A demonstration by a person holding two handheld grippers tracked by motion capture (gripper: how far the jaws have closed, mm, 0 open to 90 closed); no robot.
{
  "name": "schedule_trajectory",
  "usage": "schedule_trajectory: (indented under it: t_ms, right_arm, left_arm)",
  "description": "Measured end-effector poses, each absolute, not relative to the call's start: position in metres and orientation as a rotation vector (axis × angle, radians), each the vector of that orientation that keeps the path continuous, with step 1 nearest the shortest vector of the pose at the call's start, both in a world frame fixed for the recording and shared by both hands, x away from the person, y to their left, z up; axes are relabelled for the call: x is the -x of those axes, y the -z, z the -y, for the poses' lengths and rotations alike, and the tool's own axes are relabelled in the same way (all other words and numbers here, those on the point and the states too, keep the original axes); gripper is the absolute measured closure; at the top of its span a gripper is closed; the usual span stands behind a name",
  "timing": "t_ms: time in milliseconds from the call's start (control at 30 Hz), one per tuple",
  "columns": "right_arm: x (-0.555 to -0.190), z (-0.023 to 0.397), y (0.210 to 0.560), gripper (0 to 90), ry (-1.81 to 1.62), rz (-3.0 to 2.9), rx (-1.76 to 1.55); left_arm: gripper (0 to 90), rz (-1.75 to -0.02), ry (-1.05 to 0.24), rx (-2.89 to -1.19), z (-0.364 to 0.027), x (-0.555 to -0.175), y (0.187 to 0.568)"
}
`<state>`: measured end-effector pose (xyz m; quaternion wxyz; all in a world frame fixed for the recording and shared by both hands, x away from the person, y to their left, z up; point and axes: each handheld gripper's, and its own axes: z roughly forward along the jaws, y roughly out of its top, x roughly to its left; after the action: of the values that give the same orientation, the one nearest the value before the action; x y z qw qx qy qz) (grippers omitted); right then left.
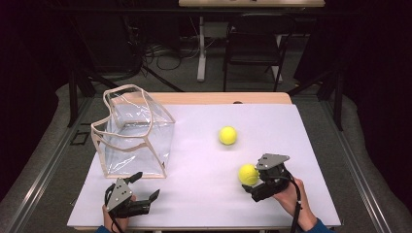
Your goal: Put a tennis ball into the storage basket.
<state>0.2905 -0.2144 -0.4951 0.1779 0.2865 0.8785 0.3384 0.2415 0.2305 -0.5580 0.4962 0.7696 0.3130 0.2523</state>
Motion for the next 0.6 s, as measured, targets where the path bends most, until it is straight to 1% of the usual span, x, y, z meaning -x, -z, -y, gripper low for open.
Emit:
schedule_trajectory:
  t_ms: [333,600]
  right_arm:
    - [-0.314,0.216,0.500,0.0,-0.920,-2.524,-0.856]
    - [-0.325,0.216,0.509,0.0,-0.905,-2.571,-0.889]
  left_arm:
    - [16.1,-0.758,-0.615,-1.865,-0.231,-0.242,0.558]
    - [16.1,-0.758,-0.613,-1.865,-0.231,-0.242,0.558]
